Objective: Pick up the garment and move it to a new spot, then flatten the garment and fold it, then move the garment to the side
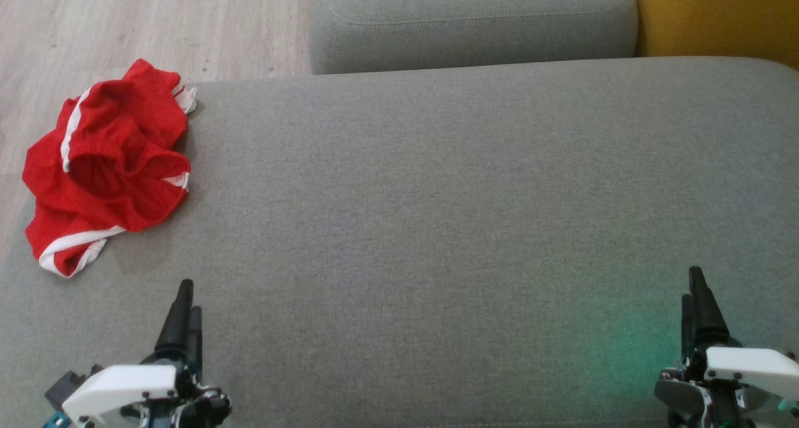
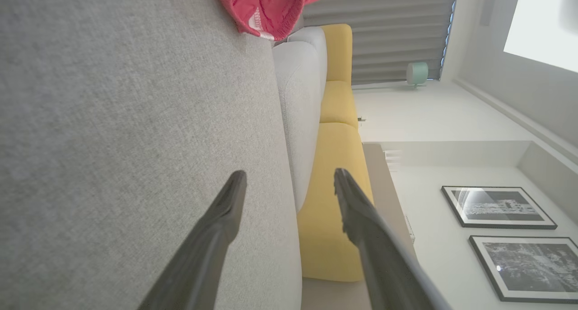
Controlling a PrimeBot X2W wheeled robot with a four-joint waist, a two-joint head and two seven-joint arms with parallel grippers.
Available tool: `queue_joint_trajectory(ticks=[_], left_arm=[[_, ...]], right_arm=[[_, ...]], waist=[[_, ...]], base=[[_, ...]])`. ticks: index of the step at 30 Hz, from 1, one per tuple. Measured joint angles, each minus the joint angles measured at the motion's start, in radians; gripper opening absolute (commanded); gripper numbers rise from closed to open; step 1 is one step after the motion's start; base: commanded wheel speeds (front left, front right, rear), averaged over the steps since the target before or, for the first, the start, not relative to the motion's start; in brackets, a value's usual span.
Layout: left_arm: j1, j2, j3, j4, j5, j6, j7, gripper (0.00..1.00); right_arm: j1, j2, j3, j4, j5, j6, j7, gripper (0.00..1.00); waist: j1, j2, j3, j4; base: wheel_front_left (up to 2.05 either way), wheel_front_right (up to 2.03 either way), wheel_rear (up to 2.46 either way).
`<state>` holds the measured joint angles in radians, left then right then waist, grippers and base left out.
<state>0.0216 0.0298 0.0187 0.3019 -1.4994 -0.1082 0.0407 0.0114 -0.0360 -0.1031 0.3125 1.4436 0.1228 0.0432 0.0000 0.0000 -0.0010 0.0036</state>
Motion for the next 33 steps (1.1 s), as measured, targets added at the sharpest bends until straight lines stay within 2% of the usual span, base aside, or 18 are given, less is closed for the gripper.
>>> queue_joint_trajectory(ticks=[13, 20, 33], left_arm=[[-0.001, 0.000, -0.042, -0.054, 0.180, 0.031, -0.035, 1.00], [-0.001, 0.001, -0.069, -0.072, 0.302, 0.064, -0.053, 1.00], [0.004, 0.002, -0.114, -0.089, 0.528, 0.082, -0.094, 1.00]], right_arm=[[0.001, 0.000, 0.026, -0.056, -0.212, 0.000, -0.032, 1.00], [0.002, 0.000, 0.039, -0.066, -0.320, 0.000, -0.054, 1.00], [0.022, 0.000, 0.073, -0.069, -0.516, 0.000, -0.089, 1.00]], waist=[[0.0000, 0.0000, 0.001, 0.004], [0.0000, 0.0000, -0.001, 0.005], [0.0000, 0.0000, -0.009, 0.009]], base=[[0.00, 0.00, 0.00], [0.00, 0.00, 0.00], [0.00, 0.00, 0.00]])
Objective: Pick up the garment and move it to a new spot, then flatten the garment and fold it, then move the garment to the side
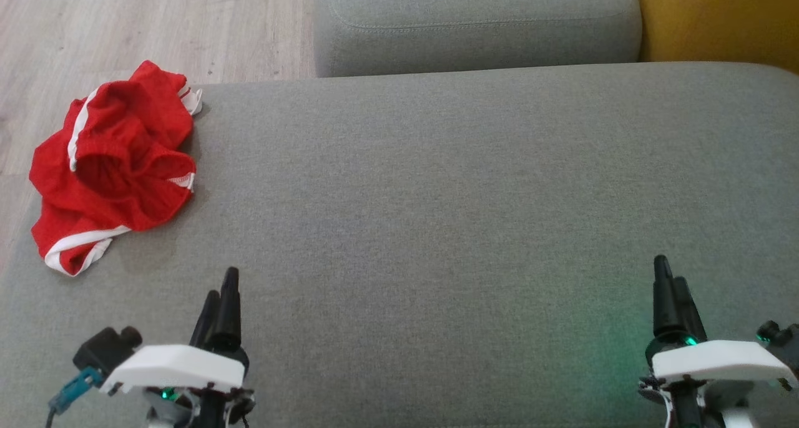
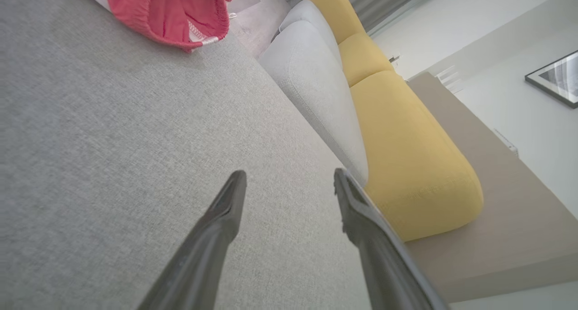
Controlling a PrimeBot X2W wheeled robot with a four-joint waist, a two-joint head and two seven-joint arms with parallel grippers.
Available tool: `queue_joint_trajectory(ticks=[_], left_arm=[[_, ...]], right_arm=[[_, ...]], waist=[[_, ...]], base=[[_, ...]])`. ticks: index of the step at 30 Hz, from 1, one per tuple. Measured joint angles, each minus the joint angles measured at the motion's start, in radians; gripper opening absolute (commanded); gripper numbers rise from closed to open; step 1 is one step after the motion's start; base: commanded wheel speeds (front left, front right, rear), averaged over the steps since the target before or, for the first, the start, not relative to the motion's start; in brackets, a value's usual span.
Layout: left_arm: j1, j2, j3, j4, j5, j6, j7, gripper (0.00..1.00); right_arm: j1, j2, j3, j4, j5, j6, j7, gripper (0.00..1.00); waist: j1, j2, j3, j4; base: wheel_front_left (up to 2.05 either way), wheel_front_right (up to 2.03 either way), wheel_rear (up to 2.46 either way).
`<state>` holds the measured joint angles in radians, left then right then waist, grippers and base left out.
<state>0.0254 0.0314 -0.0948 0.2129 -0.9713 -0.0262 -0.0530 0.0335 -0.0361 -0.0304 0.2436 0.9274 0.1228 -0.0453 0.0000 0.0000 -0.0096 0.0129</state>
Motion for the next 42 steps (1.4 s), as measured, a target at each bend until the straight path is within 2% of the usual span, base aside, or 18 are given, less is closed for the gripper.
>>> queue_joint_trajectory(ticks=[42], left_arm=[[0.014, 0.003, -0.094, -0.002, 0.503, 0.044, -0.116, 1.00]], right_arm=[[0.000, -0.002, 0.077, -0.001, -0.569, 0.000, -0.122, 1.00]], waist=[[0.0000, 0.0000, -0.016, 0.032]], base=[[0.00, 0.00, 0.00]])
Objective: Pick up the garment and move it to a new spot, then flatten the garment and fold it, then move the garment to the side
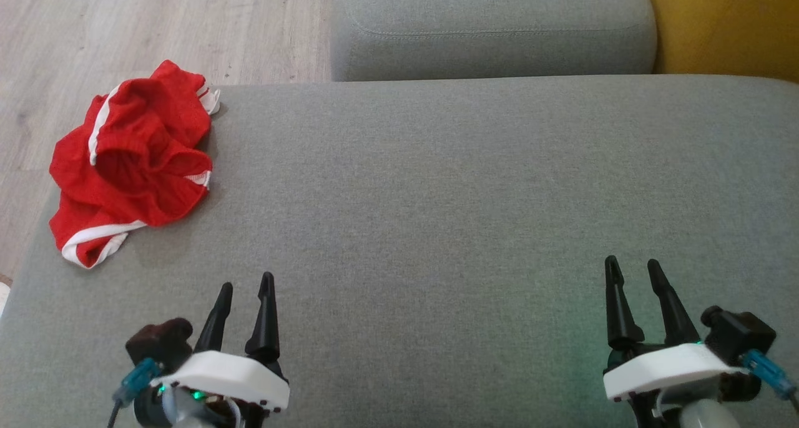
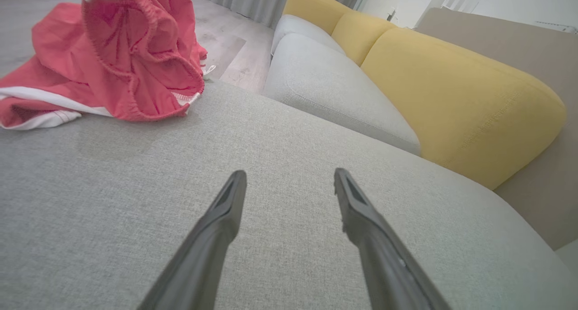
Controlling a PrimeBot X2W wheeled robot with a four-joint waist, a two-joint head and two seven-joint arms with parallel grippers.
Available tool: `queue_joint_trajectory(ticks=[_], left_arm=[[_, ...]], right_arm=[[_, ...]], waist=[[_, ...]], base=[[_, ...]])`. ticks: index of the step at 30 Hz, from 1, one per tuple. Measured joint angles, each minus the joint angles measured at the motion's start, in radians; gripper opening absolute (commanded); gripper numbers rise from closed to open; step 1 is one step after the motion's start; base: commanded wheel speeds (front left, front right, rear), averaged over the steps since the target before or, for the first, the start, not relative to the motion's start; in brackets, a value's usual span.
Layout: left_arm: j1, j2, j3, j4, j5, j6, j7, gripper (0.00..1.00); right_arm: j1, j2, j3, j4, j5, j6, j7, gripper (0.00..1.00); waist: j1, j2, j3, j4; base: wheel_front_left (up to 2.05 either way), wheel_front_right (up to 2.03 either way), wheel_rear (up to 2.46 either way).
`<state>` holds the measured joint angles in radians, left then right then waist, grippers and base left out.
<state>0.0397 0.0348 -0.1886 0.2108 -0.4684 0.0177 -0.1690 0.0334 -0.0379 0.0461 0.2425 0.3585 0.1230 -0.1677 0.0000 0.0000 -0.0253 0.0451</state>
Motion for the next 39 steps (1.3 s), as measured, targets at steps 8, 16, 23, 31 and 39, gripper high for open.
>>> queue_joint_trajectory(ticks=[8, 16, 23, 31, 39], left_arm=[[0.000, 0.002, -0.020, -0.001, 0.079, 0.009, -0.021, 1.00], [0.000, 0.004, -0.034, -0.001, 0.144, 0.016, -0.048, 1.00], [0.000, 0.006, -0.055, 0.001, 0.207, 0.025, -0.068, 1.00], [0.000, 0.008, -0.062, 0.002, 0.263, 0.027, -0.080, 1.00], [0.000, 0.008, -0.059, 0.005, 0.263, 0.028, -0.080, 1.00]], right_arm=[[0.000, 0.000, 0.000, -0.002, -0.100, 0.000, -0.023, 1.00], [0.000, -0.001, 0.003, 0.004, -0.176, 0.000, -0.045, 1.00], [0.000, -0.001, 0.007, 0.010, -0.258, 0.000, -0.063, 1.00], [-0.001, -0.001, 0.011, 0.011, -0.325, 0.000, -0.081, 1.00], [-0.001, -0.001, 0.010, 0.016, -0.325, 0.000, -0.081, 1.00]], waist=[[0.0000, 0.0000, 0.000, 0.002], [0.0000, 0.0000, -0.001, 0.005], [0.0000, 0.0000, -0.002, 0.008], [0.0000, 0.0000, -0.002, 0.010], [0.0000, 0.0000, -0.001, 0.010]], base=[[0.00, 0.00, 0.00], [0.00, 0.00, 0.00], [0.00, 0.00, 0.00], [0.00, 0.00, 0.00], [0.00, 0.00, 0.00]])
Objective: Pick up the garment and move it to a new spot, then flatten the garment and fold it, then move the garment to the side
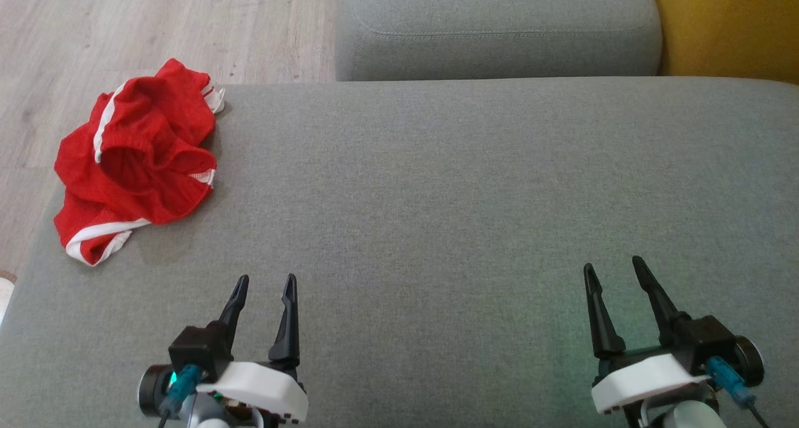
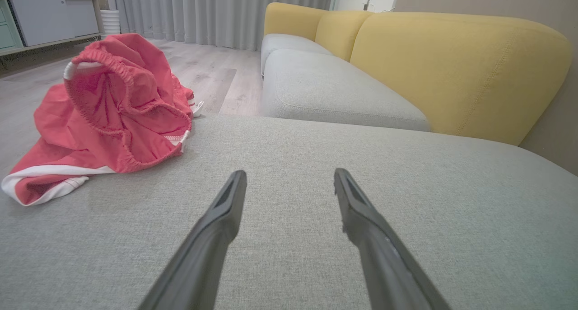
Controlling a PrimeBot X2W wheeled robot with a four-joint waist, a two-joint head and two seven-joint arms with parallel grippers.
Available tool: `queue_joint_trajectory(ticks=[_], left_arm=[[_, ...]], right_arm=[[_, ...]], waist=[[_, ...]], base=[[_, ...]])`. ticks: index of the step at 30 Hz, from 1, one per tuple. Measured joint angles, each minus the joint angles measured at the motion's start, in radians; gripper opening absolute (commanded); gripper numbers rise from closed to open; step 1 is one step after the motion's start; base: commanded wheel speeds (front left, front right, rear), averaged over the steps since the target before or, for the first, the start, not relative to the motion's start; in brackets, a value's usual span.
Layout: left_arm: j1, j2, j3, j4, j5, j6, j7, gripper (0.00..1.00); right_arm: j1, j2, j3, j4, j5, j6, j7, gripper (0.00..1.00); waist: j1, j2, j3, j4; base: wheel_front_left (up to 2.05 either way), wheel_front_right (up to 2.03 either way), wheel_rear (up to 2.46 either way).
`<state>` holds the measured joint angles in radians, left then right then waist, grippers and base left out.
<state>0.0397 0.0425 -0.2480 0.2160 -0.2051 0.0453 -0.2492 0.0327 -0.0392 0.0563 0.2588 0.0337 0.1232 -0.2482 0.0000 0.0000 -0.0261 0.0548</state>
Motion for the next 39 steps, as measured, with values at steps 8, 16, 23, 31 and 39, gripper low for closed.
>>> queue_joint_trajectory(ticks=[8, 16, 23, 31, 39], left_arm=[[0.000, 0.000, 0.001, 0.001, 0.000, 0.000, 0.000, 1.00], [0.000, 0.000, 0.001, 0.004, 0.000, 0.000, 0.000, 1.00], [0.000, 0.000, 0.002, 0.004, 0.000, 0.008, 0.000, 1.00], [0.000, 0.000, 0.002, 0.004, 0.000, 0.008, 0.000, 1.00], [-0.001, 0.000, 0.002, 0.003, 0.000, 0.009, 0.000, 1.00]], right_arm=[[0.000, 0.000, -0.003, 0.001, 0.000, 0.000, 0.000, 1.00], [-0.001, 0.000, -0.006, -0.001, 0.003, 0.000, 0.000, 1.00], [-0.001, 0.000, -0.008, -0.002, 0.011, 0.000, 0.000, 1.00], [-0.001, 0.000, -0.009, -0.003, 0.011, 0.000, 0.000, 1.00], [-0.001, 0.000, -0.018, -0.006, 0.011, 0.000, 0.000, 1.00]], waist=[[0.0000, 0.0000, 0.001, -0.001], [0.0000, 0.0000, 0.002, -0.001], [0.0000, 0.0000, 0.003, 0.000], [0.0000, 0.0000, 0.006, 0.002], [0.0000, 0.0000, 0.010, 0.021]], base=[[0.00, 0.00, 0.00], [0.00, 0.00, 0.00], [0.00, 0.00, 0.00], [0.00, 0.00, 0.00], [0.00, 0.00, 0.00]])
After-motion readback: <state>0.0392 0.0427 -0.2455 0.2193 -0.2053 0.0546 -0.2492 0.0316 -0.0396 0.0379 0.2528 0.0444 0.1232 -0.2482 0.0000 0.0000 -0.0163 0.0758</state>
